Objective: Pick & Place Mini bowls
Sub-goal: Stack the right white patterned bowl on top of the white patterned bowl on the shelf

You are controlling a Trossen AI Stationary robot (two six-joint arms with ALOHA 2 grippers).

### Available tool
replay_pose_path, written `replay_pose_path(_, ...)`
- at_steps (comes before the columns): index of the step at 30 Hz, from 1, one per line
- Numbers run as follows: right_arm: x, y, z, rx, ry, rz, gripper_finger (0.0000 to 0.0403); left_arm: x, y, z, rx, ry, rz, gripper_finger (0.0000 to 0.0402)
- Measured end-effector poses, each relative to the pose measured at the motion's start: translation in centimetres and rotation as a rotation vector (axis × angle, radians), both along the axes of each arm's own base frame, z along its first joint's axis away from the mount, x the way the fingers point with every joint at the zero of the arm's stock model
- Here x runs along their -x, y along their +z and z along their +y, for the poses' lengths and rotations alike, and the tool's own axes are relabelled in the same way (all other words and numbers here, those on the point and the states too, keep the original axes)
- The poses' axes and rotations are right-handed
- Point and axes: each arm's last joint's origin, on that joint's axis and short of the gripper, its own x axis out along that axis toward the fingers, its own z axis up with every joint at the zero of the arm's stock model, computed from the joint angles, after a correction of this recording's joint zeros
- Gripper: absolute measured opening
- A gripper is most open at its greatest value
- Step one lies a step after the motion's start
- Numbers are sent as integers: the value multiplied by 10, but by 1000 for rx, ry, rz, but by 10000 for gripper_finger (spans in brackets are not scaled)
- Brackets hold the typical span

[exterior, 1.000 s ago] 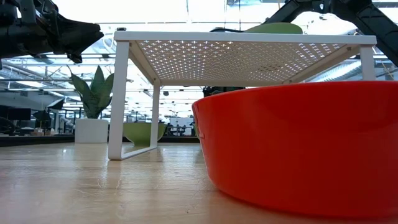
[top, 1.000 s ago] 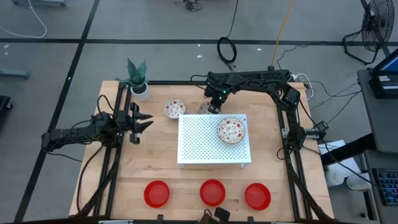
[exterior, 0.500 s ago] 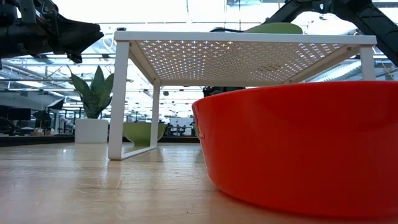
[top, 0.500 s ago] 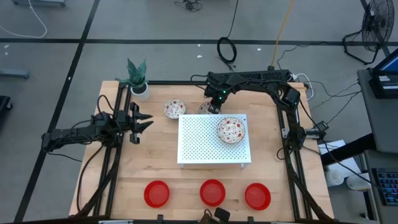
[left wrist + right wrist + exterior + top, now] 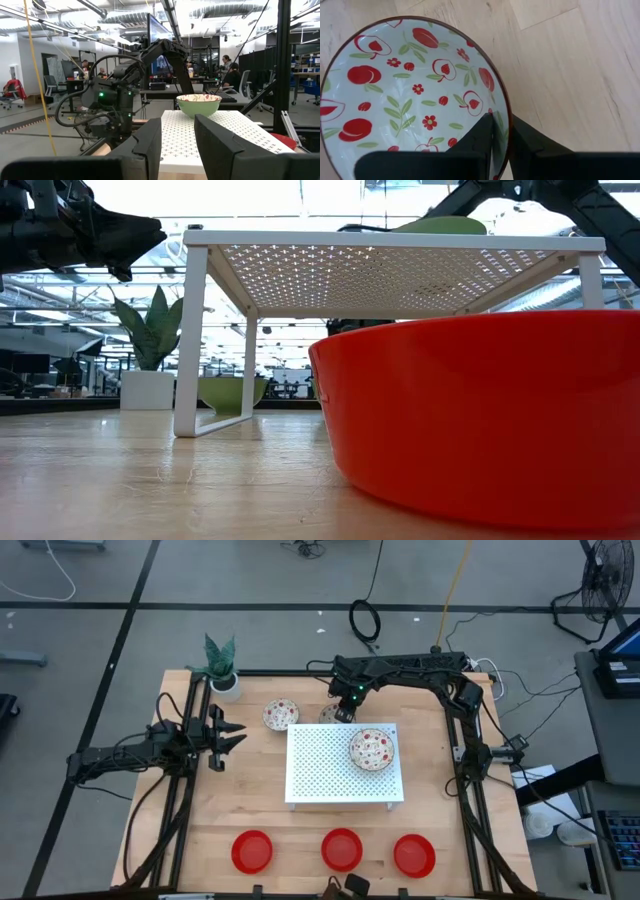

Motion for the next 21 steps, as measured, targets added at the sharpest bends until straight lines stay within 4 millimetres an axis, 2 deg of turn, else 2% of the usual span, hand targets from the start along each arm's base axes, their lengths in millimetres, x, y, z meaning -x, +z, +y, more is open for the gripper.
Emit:
replay_pose_path(10, 2, 13, 2, 15, -3, -31, 6, 0, 0, 0, 0, 0, 0, 120)
replay_pose_path(21, 3, 22, 2, 32, -19, -59, 5, 0, 0, 0, 0, 1, 0, 120)
